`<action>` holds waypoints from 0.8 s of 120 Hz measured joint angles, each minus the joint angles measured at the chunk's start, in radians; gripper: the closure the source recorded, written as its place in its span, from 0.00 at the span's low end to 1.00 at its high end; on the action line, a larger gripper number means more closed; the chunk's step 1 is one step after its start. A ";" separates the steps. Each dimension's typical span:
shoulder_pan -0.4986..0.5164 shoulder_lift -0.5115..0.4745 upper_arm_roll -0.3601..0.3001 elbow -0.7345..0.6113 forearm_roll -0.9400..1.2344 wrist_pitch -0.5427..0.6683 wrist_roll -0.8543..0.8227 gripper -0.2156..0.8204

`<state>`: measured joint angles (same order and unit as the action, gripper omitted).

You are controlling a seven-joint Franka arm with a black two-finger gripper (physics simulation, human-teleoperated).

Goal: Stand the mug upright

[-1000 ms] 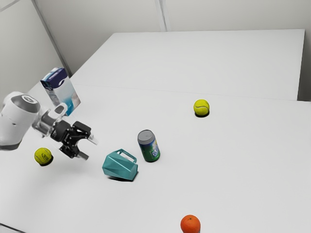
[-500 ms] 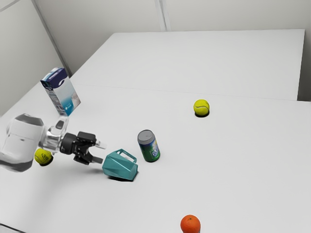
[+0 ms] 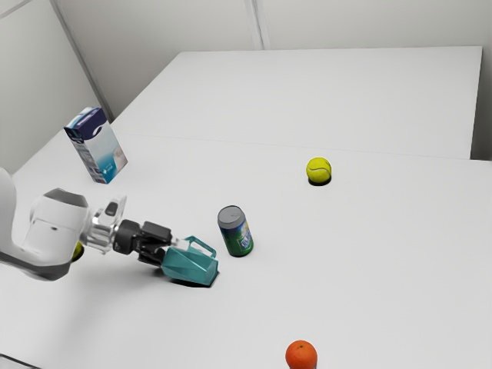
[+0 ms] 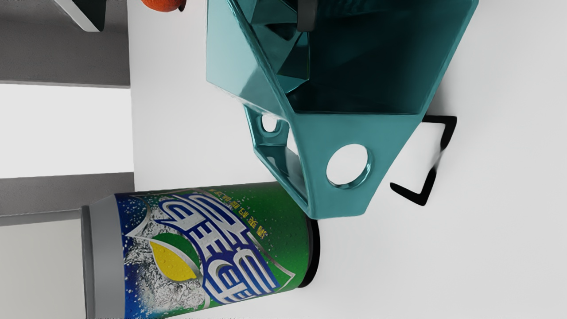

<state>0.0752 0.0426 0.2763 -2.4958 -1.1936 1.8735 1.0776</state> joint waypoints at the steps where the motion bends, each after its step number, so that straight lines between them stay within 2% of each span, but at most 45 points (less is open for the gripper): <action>1: 0.000 0.000 0.000 0.000 0.000 0.001 0.002 0.42; 15: 0.012 -0.004 0.000 0.001 -0.003 0.006 0.023 0.68; 32: 0.027 -0.007 0.000 0.000 -0.004 0.005 0.043 0.84; 60: 0.017 -0.017 -0.001 0.003 -0.004 0.007 0.066 0.93; 83: -0.019 -0.086 0.023 0.033 0.062 0.007 0.077 0.95; 96: 0.027 -0.140 0.027 0.109 0.148 0.001 0.070 0.96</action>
<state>0.1018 -0.0978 0.3036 -2.3873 -1.0459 1.8745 1.1477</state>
